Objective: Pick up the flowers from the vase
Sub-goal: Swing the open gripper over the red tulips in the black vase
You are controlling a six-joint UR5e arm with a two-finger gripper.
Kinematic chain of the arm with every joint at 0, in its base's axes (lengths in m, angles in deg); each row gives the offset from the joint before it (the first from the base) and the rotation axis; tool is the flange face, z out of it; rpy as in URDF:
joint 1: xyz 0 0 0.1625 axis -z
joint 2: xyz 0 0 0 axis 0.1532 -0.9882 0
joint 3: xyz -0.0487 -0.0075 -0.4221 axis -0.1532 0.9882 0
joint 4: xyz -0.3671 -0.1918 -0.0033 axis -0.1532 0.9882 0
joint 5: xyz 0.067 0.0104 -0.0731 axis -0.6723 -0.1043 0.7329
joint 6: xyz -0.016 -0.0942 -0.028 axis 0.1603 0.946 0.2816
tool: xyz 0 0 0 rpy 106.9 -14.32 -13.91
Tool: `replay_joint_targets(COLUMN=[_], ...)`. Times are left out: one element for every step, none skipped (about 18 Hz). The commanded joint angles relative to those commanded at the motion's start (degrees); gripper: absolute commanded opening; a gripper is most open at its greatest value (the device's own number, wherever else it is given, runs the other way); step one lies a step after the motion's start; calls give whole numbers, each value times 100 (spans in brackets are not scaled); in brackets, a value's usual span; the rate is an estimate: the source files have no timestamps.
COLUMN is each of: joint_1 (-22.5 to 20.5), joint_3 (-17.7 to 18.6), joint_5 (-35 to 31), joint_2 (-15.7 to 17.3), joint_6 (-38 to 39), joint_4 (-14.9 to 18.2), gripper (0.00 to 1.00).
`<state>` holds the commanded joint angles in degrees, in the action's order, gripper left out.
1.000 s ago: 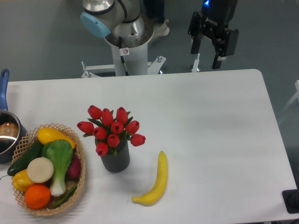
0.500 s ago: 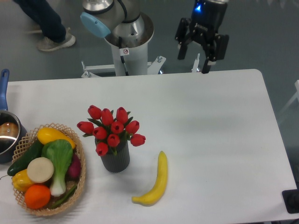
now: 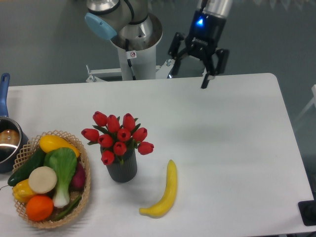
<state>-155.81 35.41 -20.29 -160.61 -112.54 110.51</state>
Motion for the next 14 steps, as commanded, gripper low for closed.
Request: replay_joint_targets(joint_1=[53,123,141,150,159,167,168,194,229,255,290,412,588,685], joint_3=[88,107,124,211,256,309,344,344,335,344,327,292,283,265], joint_5=[70,210,333,726,1121,1473,1677,1696,1671,1653,1644,1635,1635,1609], joint_2=[0,0,-17,-61,-113,-218,-298,-403,-482,-605,-815,-1034,-1193,-1256], joint_6=[218,525,789,1079,1169,1196,1196,1179,1144,1135,1100,1108,1134,1152], joint_4=[-8,-8,-8,-17,-8,-17,-26,-52,-122,-323,-621,-902,-1114,-1246], gripper=[100,100,100,100,100,100,100,100,100,100,100,100,100,100])
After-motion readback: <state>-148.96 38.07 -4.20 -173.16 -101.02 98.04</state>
